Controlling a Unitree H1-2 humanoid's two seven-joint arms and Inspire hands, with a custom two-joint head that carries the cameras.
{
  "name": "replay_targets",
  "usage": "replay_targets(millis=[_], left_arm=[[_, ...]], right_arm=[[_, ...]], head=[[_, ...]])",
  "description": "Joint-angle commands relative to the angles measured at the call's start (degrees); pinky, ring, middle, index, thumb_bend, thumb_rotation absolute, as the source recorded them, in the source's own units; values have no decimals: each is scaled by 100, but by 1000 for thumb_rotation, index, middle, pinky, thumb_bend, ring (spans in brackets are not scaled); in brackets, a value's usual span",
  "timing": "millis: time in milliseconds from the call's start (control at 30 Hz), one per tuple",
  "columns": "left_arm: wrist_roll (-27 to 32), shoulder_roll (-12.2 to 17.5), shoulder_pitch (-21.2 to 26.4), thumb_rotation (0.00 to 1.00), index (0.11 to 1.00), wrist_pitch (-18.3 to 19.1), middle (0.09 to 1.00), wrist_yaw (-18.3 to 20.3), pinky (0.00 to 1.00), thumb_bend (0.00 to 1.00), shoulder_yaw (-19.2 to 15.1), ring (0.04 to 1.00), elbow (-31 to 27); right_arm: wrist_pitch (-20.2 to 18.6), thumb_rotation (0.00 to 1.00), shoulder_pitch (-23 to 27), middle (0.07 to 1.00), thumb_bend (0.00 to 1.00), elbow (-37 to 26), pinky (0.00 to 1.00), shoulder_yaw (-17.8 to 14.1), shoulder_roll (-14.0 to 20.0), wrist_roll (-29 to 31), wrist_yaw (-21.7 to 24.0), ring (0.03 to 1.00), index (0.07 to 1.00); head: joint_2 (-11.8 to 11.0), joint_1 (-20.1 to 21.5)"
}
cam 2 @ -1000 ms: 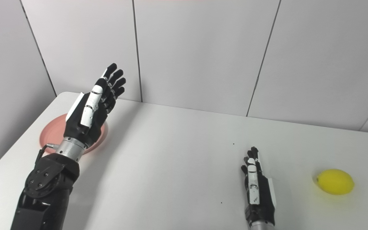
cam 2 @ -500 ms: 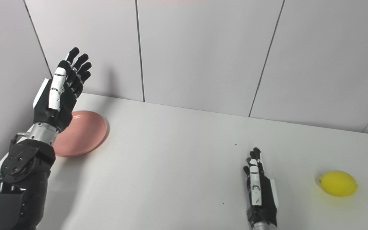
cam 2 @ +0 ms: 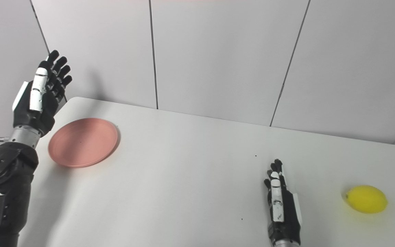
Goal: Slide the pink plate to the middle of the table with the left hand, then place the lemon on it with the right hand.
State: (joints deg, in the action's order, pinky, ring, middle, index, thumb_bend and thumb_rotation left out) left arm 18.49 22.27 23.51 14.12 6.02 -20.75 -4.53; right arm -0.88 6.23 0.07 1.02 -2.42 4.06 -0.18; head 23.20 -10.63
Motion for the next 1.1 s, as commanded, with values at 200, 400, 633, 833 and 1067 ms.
replay_targets(millis=[200, 400, 633, 833, 1067], left_arm=[[68, 456, 309, 1000, 980, -362, 999, 94, 1000, 418, -195, 1000, 345], [209, 548, 349, 1000, 974, -467, 990, 148, 1000, 420, -339, 999, 852], [274, 600, 347, 1000, 978, -592, 990, 268, 1000, 408, -375, 1000, 1278], [281, 628, 306, 1000, 985, -758, 999, 363, 1000, 409, -352, 1000, 1599], [321, 620, 226, 1000, 982, -891, 1000, 457, 1000, 390, -376, 1000, 1879]], right_arm=[[-28, 1000, 47, 1000, 247, -240, 1000, -13, 31, 83, 80, 998, 1000], [-1, 1000, 53, 1000, 250, -234, 1000, -1, 46, 85, 67, 1000, 1000], [18, 1000, 57, 1000, 248, -230, 1000, 9, 54, 55, 55, 999, 1000], [-30, 1000, 46, 1000, 256, -279, 1000, 12, 74, 78, 77, 1000, 1000], [-7, 1000, 47, 1000, 248, -264, 1000, 13, 76, 78, 67, 999, 1000]], head=[[3, -22], [10, -15], [15, -12], [42, -18], [49, -13]])
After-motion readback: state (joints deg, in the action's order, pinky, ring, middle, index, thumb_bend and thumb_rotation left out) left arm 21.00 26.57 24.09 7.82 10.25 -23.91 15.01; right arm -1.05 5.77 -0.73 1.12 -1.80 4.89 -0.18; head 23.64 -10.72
